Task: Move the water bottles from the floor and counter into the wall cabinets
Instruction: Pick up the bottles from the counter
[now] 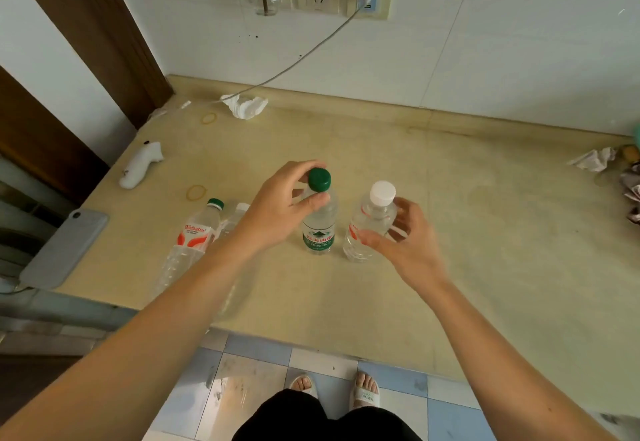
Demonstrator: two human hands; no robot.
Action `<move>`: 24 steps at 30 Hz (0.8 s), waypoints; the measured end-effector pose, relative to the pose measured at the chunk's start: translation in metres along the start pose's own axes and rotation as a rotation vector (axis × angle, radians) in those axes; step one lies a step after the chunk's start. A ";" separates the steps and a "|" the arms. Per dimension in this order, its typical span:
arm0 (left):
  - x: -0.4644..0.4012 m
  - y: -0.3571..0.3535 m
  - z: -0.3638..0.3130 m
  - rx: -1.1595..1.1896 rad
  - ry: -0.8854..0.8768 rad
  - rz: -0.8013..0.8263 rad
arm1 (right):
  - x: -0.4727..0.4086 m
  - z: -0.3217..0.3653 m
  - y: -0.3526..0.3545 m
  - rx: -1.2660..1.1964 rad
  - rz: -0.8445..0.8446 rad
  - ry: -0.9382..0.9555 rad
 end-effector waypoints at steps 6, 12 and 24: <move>0.010 -0.031 0.053 0.080 0.205 0.060 | 0.007 -0.037 -0.015 0.057 0.070 -0.120; 0.007 -0.055 0.079 0.125 0.297 -0.010 | 0.003 -0.046 -0.029 0.039 0.013 -0.118; -0.007 -0.049 0.027 0.233 0.193 -0.094 | 0.007 -0.012 0.001 -0.019 -0.152 -0.064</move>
Point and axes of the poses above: each hand's wrist, its own x-axis away from the middle knuckle, its own y-axis out of the back of the hand, z = x × y, the point moved 2 cm from there along -x, towards the middle knuckle, and after that the axes turned 8 degrees about y, right-handed, at the moved point
